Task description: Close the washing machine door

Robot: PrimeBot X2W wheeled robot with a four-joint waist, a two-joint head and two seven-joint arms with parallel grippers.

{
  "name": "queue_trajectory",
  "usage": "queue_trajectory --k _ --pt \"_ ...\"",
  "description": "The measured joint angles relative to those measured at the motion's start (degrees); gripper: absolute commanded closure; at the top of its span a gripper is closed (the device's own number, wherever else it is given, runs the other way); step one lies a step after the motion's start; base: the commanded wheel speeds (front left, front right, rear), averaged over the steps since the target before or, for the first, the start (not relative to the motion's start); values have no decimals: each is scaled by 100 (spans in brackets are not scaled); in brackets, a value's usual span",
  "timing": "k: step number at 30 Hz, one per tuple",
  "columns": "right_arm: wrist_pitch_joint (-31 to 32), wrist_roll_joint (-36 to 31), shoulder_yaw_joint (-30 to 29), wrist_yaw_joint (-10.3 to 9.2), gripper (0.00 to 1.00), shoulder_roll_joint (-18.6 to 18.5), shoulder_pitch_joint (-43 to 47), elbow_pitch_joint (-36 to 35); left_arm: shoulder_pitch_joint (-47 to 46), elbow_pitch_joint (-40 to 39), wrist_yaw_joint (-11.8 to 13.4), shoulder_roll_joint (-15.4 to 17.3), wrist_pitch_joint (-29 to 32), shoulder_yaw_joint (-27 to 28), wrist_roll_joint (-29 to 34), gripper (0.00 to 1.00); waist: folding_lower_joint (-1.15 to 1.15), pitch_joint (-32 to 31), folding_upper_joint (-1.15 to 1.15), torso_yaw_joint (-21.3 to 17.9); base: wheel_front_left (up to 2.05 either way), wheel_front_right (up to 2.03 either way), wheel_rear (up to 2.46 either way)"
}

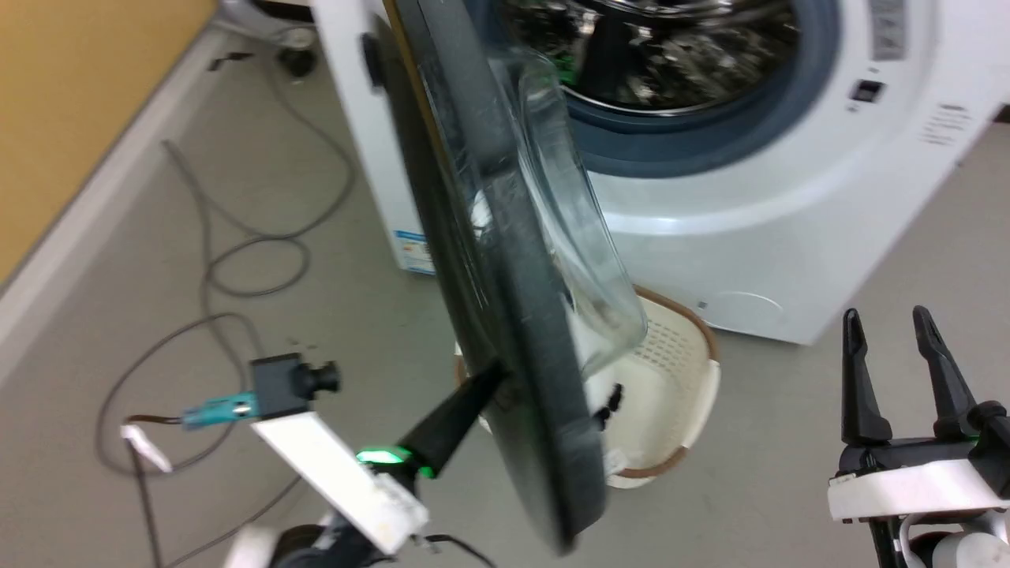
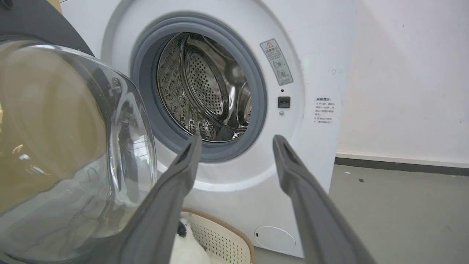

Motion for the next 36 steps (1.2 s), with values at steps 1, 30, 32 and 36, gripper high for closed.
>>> queue_trajectory --k 1,30,32,36 --pt "0 5 9 0 0 0 -15 0 -66 86 -8 4 -145 -158 30 100 0 9 0 -74 0 0 0" --pt "-1 73 -116 0 0 5 -70 -385 -1369 1567 130 1031 -3929 -924 2831 100 0 -226 0 -712 0 0 0" --pt "-1 -16 -158 0 0 7 -143 -510 -1349 1323 470 915 -3929 -255 3966 100 0 -269 0 -677 0 0 0" --pt "-1 -114 -187 0 0 8 -345 -779 -1066 958 1162 722 -3929 584 5488 100 0 -331 0 -620 0 0 0"
